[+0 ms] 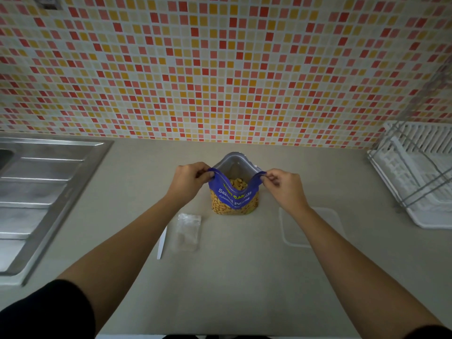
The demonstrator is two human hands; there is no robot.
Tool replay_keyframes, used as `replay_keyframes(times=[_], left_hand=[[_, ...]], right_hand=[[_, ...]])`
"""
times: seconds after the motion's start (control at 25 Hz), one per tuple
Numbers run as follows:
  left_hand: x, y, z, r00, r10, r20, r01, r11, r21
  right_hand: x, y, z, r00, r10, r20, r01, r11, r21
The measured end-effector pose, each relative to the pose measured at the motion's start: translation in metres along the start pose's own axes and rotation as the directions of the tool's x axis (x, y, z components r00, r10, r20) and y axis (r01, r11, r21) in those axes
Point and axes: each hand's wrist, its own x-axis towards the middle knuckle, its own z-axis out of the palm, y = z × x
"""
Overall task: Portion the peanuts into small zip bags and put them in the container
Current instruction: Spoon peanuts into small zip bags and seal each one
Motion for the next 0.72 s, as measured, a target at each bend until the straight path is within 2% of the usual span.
replay_keyframes(times=[0.16,0.28,0.36,0.44,0.52,0.6,0.72], left_hand=[[-0.013,0.002,-0.001,1.0,-0.001,0.009,0.001,0.998,-0.057],[-0.036,-0.015,0.004,0.981,-0.195,-0.001,0.194,0.974,-0.115],[-0.058,-0.037,0.013,0.946,-0.325,0.016,0.325,0.945,-0.029],[-0.081,-0.056,0.023,0.899,-0.436,0.045,0.424,0.89,0.166],[-0.1,-0.064,0.031,0.865,-0.495,0.075,0.444,0.828,0.342],[-0.108,-0.065,0.036,0.851,-0.518,0.081,0.446,0.796,0.409],[-0.111,-0.063,0.043,0.824,-0.561,0.084,0.488,0.776,0.399]], right_hand=[[-0.012,0.0,0.005,0.997,0.071,0.003,-0.071,0.989,0.134],[-0.045,0.008,0.024,0.982,0.14,-0.127,-0.12,0.981,0.153],[-0.081,0.015,0.046,0.974,0.159,-0.162,-0.134,0.979,0.154],[-0.116,0.021,0.069,0.983,0.174,-0.055,-0.166,0.979,0.118],[-0.144,0.027,0.089,0.974,0.175,0.141,-0.177,0.984,-0.004],[-0.16,0.032,0.103,0.952,0.134,0.276,-0.086,0.98,-0.179],[-0.168,0.034,0.114,0.93,0.129,0.344,0.004,0.933,-0.36]])
